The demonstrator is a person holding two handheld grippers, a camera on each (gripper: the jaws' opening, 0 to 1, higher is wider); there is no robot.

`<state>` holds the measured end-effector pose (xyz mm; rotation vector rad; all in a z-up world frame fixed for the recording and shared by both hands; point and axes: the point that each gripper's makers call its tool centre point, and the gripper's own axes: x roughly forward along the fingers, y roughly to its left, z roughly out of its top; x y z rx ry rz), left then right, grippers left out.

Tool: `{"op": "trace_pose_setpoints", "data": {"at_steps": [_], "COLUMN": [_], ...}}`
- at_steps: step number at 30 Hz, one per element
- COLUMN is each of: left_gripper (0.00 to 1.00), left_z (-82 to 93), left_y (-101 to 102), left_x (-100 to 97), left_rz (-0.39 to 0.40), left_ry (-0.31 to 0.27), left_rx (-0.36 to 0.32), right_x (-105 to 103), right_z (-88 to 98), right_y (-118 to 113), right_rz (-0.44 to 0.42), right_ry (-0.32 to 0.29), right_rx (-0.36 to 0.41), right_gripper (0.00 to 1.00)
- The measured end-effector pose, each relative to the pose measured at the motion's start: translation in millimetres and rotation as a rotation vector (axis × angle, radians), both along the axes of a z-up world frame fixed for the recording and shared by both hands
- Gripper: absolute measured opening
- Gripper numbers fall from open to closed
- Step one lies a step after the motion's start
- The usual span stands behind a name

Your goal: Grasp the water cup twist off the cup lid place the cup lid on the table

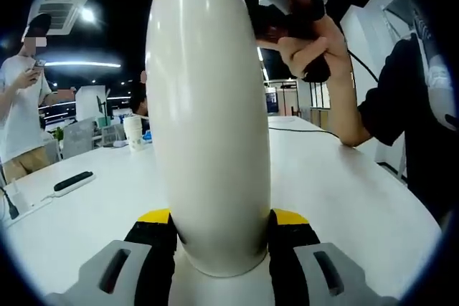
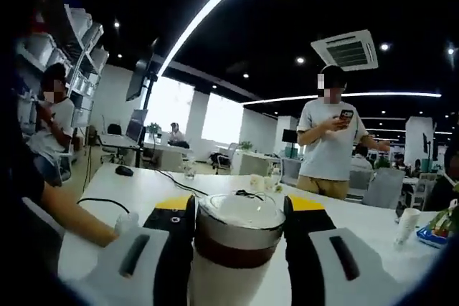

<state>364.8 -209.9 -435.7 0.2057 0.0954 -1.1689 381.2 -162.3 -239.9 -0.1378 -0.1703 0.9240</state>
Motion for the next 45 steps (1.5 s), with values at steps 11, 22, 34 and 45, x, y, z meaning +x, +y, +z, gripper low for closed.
{"op": "trace_pose_setpoints", "data": {"at_steps": [11, 22, 34, 45], "left_gripper": [0.52, 0.51, 0.51, 0.51], "left_z": [0.3, -0.1, 1.6, 1.7], "left_y": [-3, 3, 6, 10], "left_x": [-4.6, 2.9, 3.5, 8.3], "left_rz": [0.000, -0.003, -0.003, 0.002], "left_ry": [0.010, 0.012, 0.006, 0.006], "left_rx": [-0.004, -0.006, -0.003, -0.001], "right_x": [-11, -15, -7, -22], "right_z": [-1.6, -3.3, -9.3, -5.9], "right_y": [11, 8, 2, -17], "right_rz": [0.386, 0.596, 0.215, -0.197], "right_ry": [0.003, 0.000, 0.096, -0.016], "right_rx": [0.026, 0.052, 0.109, 0.122], "right_gripper": [0.52, 0.52, 0.63, 0.58]}}
